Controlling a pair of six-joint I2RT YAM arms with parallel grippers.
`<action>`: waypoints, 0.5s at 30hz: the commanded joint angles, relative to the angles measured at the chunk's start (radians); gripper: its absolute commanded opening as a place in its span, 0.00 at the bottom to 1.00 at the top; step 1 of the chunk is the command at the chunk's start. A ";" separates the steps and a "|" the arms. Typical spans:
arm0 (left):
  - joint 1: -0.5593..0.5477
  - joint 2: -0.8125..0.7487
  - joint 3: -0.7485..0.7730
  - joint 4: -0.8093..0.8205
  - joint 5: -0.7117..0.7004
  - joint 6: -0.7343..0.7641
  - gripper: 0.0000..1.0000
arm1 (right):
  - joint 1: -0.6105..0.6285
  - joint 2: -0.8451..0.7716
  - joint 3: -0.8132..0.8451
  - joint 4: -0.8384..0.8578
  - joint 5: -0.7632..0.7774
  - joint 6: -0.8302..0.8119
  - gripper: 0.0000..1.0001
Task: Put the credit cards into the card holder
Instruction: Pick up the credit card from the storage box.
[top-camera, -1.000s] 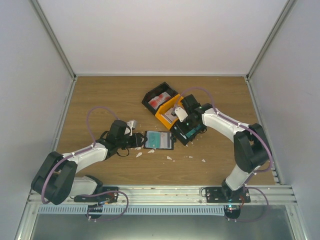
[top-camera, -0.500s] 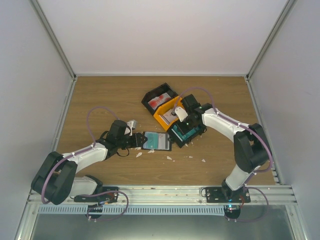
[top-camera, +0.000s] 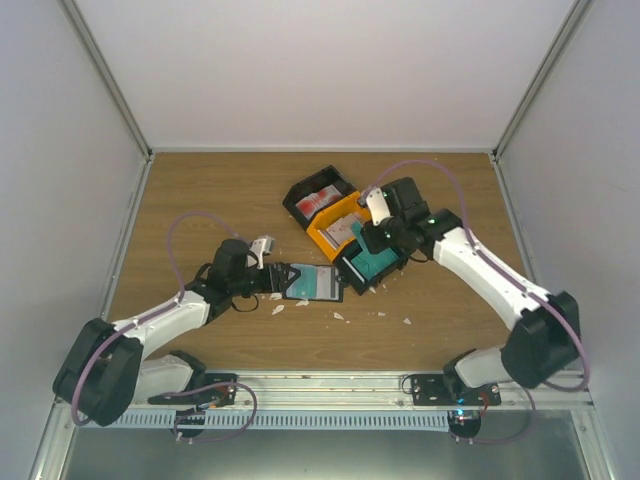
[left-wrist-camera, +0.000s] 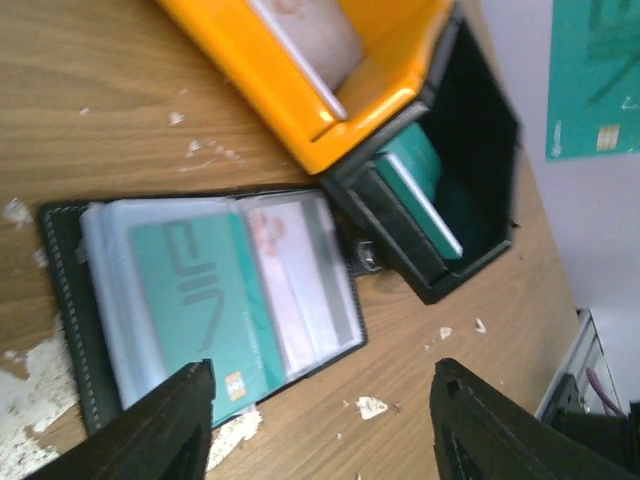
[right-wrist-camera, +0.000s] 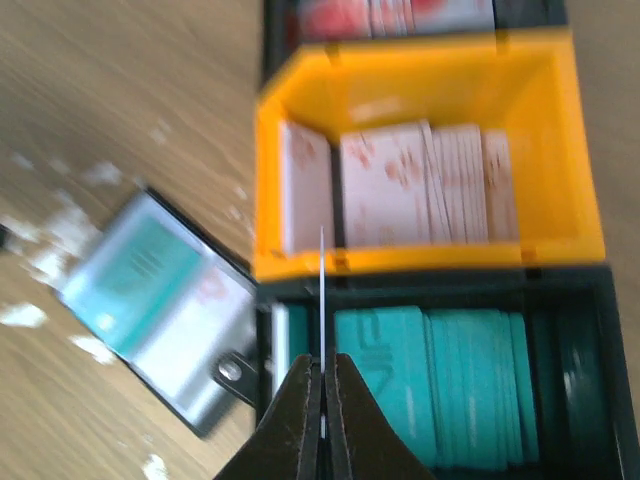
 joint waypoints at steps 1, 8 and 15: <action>-0.006 -0.089 -0.026 0.105 0.072 -0.015 0.64 | 0.021 -0.119 -0.058 0.195 -0.173 0.147 0.00; -0.006 -0.220 -0.062 0.199 0.179 -0.099 0.85 | 0.078 -0.236 -0.335 0.726 -0.481 0.504 0.01; -0.007 -0.256 -0.084 0.316 0.267 -0.192 0.71 | 0.140 -0.208 -0.475 1.151 -0.590 0.771 0.00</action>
